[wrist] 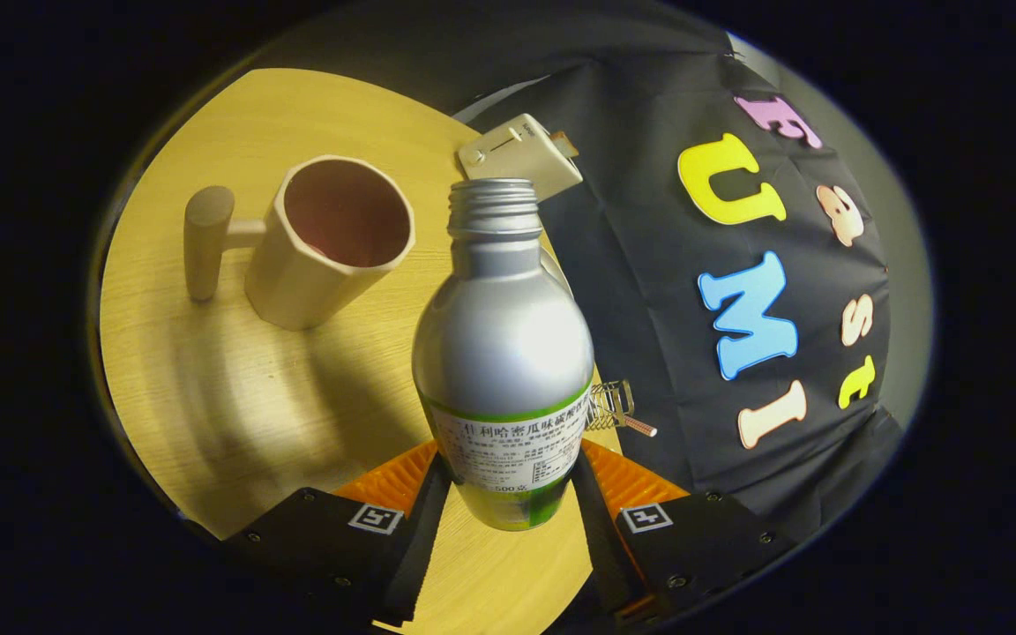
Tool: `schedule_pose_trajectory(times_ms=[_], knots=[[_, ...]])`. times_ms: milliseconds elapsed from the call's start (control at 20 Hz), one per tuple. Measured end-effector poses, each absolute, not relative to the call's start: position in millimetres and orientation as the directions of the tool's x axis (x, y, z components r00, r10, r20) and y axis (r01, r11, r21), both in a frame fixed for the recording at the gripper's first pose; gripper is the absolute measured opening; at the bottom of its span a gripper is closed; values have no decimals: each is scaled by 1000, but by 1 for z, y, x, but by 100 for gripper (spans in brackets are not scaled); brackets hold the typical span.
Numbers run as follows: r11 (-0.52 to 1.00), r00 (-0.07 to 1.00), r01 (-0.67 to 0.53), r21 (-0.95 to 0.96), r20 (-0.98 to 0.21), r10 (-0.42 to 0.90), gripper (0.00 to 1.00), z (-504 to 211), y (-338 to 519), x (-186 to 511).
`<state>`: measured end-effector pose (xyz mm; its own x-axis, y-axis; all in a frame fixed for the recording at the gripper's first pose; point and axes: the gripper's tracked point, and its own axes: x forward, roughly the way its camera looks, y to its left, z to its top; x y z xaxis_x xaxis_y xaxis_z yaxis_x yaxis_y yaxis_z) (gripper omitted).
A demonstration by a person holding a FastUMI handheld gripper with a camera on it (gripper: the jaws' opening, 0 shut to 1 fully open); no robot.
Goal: Take the bottle from table, then pour the juice into the cup, finally place the bottle on the coaster
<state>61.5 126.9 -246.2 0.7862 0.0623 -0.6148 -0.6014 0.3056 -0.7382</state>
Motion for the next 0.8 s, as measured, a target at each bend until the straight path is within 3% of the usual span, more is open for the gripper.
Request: schedule_pose_trajectory(times_ms=[800], knots=[[50, 766, -640, -767, -642, -45, 75, -242, 134, 58]])
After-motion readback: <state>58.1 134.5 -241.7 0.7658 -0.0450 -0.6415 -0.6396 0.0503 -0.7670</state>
